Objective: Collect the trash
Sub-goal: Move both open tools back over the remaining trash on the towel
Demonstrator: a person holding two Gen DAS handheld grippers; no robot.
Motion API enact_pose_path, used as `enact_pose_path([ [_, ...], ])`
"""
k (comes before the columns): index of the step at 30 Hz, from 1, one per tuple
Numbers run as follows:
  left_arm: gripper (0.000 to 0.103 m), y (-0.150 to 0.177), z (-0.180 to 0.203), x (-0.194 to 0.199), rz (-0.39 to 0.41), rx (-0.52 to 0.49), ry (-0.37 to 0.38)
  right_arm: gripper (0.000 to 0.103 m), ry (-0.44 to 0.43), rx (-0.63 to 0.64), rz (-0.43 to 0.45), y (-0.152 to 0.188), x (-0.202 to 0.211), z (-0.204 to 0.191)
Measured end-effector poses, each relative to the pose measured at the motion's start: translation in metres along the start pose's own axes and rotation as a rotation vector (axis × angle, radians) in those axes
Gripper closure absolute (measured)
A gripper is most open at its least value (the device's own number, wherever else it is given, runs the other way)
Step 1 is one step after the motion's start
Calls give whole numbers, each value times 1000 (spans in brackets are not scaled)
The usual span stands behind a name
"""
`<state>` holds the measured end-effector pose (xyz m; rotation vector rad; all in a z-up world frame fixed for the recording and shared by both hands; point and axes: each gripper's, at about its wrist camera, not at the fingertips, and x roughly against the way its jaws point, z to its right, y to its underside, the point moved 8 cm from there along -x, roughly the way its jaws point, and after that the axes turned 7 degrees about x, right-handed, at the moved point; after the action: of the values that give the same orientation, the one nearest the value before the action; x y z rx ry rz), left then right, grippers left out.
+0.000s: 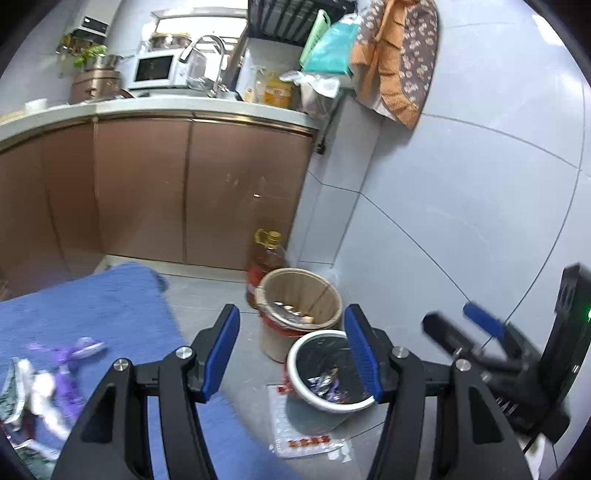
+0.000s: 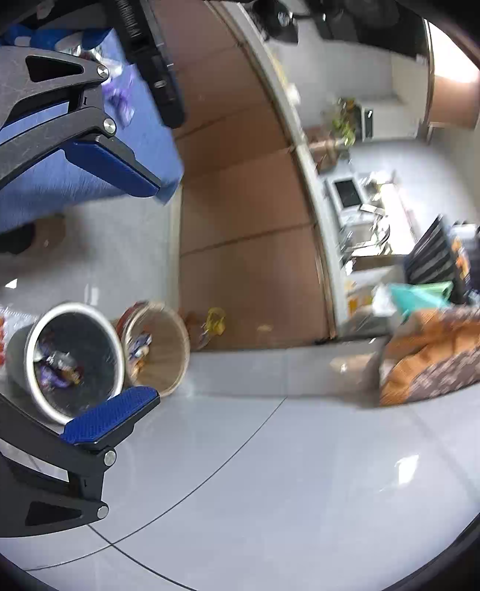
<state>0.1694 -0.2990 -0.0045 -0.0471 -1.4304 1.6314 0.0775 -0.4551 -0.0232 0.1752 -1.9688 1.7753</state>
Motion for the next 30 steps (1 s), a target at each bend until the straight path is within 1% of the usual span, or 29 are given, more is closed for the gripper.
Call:
enact_pose_path([
  [2, 46, 0, -14, 23, 24, 19, -22, 0, -30, 12, 26, -8, 8, -14],
  [5, 46, 1, -39, 60, 74, 46, -74, 0, -99, 21, 87, -23, 25, -38],
  [7, 46, 2, -57, 83, 98, 62, -105, 0, -135, 26, 111, -32, 35, -51],
  [9, 46, 6, -74, 105, 113, 82, -138, 0, -168, 36, 133, -39, 45, -64],
  [13, 46, 20, -110, 143, 139, 136, -192, 0, -222, 55, 148, -47, 56, -88],
  [15, 46, 30, -133, 164, 152, 176, -230, 0, -251, 72, 146, -49, 59, -102],
  [19, 46, 51, -170, 195, 170, 248, -275, 0, -304, 103, 129, -48, 61, -128],
  [23, 46, 76, -206, 221, 176, 320, -322, 0, -348, 149, 86, -41, 57, -158],
  [26, 46, 97, -225, 227, 157, 374, -337, 0, -395, 196, 43, -30, 49, -183],
  [30, 46, 126, -247, 224, 109, 441, -345, 0, -455, 237, 0, -13, 42, -211],
])
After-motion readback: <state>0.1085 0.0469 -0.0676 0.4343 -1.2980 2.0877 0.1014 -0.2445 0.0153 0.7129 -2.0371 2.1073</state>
